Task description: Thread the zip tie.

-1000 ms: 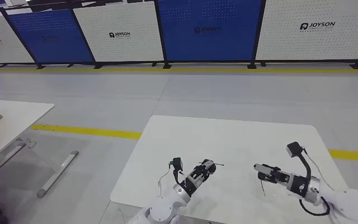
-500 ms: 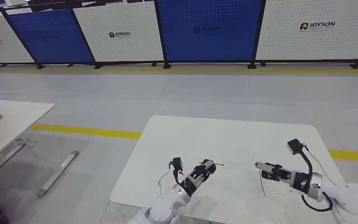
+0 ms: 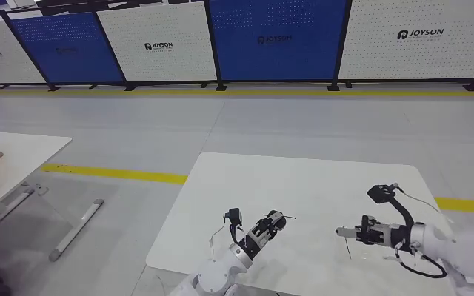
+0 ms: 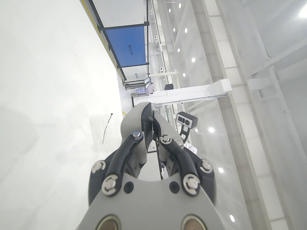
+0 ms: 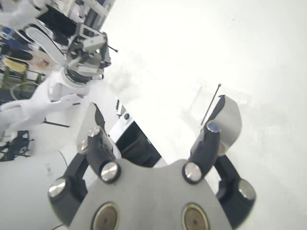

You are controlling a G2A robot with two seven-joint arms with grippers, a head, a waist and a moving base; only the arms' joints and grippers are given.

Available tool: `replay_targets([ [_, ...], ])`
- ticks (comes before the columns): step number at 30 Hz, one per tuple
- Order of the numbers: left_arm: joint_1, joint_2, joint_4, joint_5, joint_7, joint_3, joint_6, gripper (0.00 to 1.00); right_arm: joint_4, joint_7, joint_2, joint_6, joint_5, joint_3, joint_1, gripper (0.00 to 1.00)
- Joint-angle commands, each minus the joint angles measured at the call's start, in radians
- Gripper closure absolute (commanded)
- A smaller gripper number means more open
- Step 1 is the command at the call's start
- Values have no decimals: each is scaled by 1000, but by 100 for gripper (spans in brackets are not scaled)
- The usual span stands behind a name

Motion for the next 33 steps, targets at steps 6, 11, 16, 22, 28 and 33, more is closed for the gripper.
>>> replay_targets([
  [6, 0, 0, 0, 0, 0, 0, 0, 100, 2, 7, -2, -12, -12, -20, 19, 0],
  [11, 0, 0, 0, 0, 0, 0, 0, 100, 2, 7, -2, -12, -12, -20, 19, 0],
  [16, 0, 0, 0, 0, 0, 0, 0, 100, 2, 7, -2, -12, -12, -20, 19, 0],
  [22, 0, 0, 0, 0, 0, 0, 0, 100, -32, 85, 5, 9, -130, -58, 50, 0],
  [28, 0, 0, 0, 0, 0, 0, 0, 100, 24, 123, 4, 46, -165, -122, 127, 0],
  [33, 0, 0, 0, 0, 0, 0, 0, 100, 24, 123, 4, 46, -165, -122, 127, 0],
])
